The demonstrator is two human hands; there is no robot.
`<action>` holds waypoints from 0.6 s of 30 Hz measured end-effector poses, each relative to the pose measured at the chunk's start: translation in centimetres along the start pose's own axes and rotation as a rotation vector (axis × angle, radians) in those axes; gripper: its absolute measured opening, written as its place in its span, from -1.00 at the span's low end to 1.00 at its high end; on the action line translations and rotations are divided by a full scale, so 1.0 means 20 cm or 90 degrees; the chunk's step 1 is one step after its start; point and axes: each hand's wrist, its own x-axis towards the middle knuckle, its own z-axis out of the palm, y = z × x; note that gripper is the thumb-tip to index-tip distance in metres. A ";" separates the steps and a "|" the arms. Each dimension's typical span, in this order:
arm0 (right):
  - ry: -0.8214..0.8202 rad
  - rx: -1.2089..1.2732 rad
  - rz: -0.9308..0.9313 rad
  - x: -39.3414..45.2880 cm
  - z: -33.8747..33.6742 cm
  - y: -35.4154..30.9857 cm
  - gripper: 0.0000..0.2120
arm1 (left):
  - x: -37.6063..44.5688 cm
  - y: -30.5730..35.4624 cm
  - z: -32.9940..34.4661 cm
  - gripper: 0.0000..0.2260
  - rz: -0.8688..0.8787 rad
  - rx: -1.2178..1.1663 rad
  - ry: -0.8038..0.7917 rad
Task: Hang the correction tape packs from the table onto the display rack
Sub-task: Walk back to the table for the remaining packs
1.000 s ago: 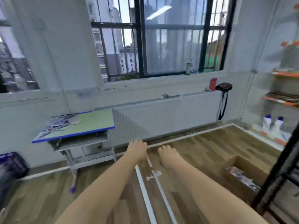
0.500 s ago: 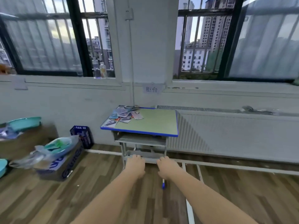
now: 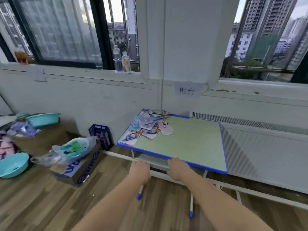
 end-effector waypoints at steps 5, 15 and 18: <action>-0.005 0.010 0.008 0.48 -0.05 0.04 -0.64 | 0.49 -0.16 -0.08 -0.61 0.023 0.003 -0.008; -0.025 0.109 0.142 1.31 -0.23 0.20 -0.61 | 1.48 -0.54 -0.28 -0.60 0.093 -0.037 0.009; -0.038 0.134 0.173 1.44 -0.20 0.23 -0.61 | 1.68 -0.56 -0.28 -0.62 0.103 -0.066 -0.005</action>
